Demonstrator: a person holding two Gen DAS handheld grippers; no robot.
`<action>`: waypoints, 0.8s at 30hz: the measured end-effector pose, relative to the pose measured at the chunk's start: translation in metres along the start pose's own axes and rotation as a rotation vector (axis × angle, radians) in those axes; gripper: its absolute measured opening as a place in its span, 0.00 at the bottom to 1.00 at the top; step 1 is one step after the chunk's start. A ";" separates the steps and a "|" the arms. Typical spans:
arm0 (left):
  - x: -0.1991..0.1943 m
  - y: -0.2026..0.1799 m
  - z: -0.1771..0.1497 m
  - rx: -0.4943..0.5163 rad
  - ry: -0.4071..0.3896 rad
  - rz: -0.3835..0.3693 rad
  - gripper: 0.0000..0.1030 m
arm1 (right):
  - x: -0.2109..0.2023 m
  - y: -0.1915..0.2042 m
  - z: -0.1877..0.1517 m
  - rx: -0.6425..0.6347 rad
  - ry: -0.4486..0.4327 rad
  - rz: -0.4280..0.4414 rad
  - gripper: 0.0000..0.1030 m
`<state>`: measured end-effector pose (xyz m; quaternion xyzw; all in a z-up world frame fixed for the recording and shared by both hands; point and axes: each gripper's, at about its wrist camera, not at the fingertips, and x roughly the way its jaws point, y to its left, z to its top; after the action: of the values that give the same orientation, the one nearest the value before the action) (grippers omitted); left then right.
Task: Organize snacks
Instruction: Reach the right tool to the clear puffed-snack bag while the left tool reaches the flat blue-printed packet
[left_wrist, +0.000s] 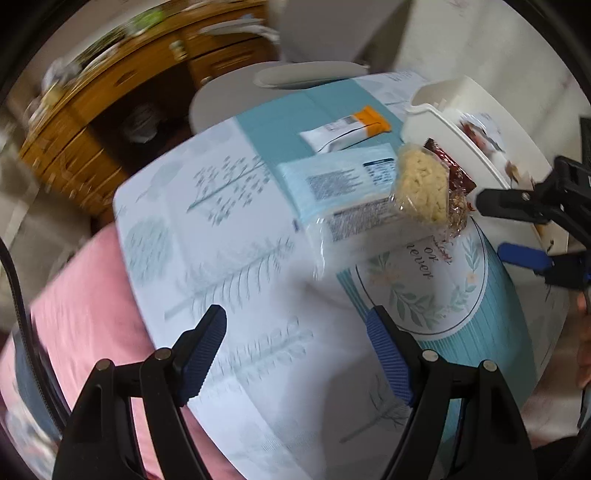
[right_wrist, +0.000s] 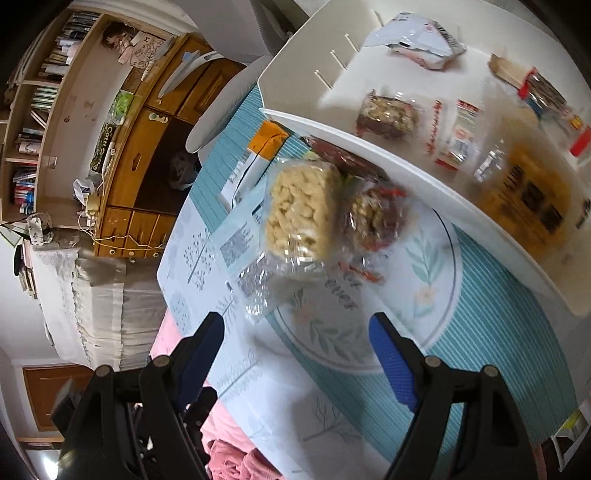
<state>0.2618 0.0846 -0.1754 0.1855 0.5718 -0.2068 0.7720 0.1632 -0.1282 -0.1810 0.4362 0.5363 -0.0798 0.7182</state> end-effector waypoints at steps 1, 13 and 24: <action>0.004 0.000 0.007 0.038 0.002 -0.006 0.78 | 0.003 0.000 0.004 0.002 -0.004 0.001 0.79; 0.046 -0.023 0.060 0.466 0.022 -0.086 0.85 | 0.044 0.008 0.032 -0.003 -0.016 -0.018 0.79; 0.079 -0.034 0.103 0.656 0.045 -0.161 0.86 | 0.072 0.025 0.042 -0.106 -0.009 -0.145 0.79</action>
<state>0.3474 -0.0066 -0.2244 0.3826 0.5045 -0.4359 0.6396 0.2366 -0.1172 -0.2258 0.3574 0.5667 -0.1050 0.7349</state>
